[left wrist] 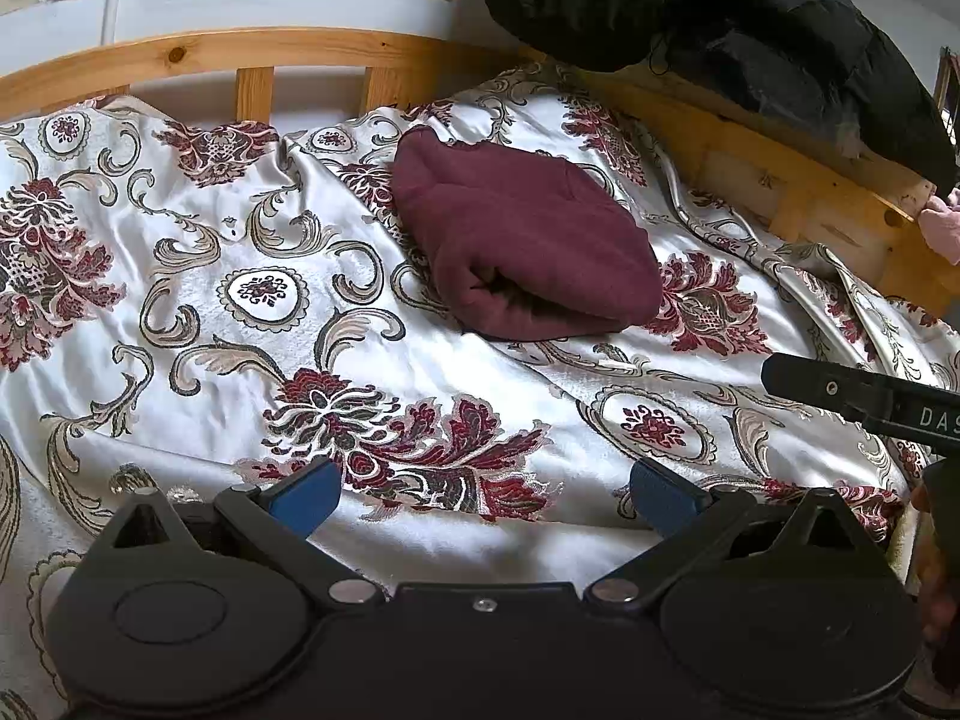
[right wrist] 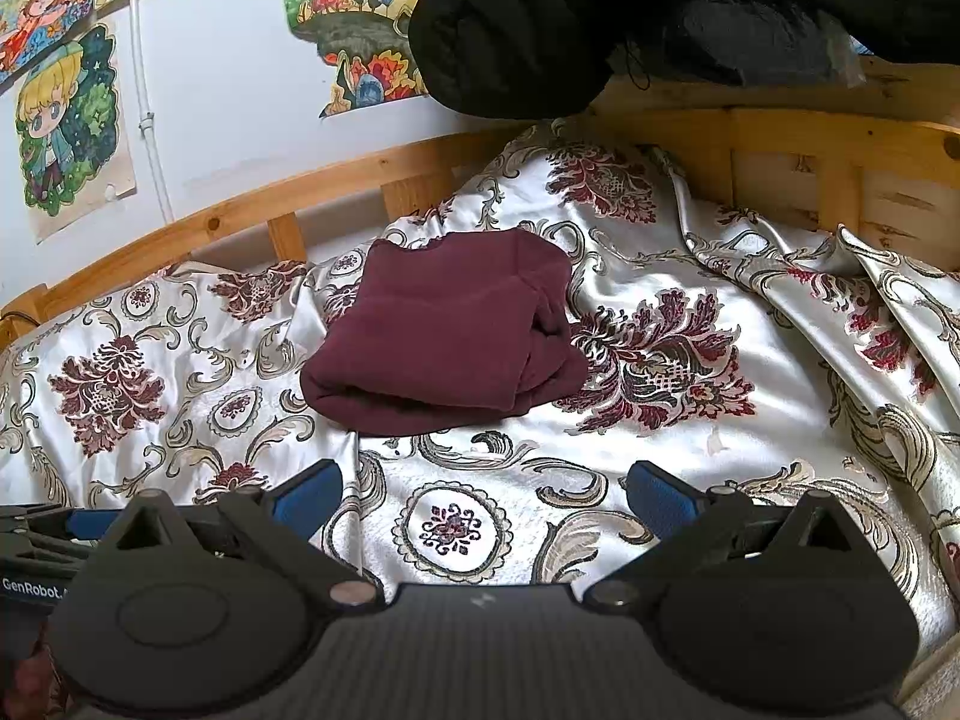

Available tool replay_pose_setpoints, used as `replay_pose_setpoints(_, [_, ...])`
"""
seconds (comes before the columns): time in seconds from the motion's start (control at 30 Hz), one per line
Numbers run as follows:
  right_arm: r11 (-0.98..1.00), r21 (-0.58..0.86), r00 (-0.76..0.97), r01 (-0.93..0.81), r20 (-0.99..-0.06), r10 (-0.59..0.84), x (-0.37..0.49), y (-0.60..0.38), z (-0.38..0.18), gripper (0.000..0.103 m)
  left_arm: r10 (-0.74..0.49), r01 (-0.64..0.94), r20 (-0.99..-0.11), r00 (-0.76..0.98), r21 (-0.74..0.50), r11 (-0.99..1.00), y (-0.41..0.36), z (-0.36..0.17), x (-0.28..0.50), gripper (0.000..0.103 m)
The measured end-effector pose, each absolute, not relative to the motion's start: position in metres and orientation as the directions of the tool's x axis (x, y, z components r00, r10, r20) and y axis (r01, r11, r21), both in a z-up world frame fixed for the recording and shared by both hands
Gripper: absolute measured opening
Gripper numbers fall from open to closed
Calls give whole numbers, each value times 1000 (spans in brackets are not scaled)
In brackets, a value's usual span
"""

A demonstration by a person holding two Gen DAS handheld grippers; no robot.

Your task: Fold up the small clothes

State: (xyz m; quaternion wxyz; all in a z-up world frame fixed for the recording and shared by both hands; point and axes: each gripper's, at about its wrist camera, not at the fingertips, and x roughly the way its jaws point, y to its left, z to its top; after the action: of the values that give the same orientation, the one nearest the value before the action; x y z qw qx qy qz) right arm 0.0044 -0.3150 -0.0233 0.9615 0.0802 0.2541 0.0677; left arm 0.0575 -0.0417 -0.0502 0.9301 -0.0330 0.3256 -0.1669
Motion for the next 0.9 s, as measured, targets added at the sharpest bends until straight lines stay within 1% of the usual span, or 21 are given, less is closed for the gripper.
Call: replay_pose_setpoints(0.9, [974, 208, 854, -90, -486, 183, 4, -314, -24, 103, -336, 289, -593, 732, -175, 941, -41, -50, 56, 102])
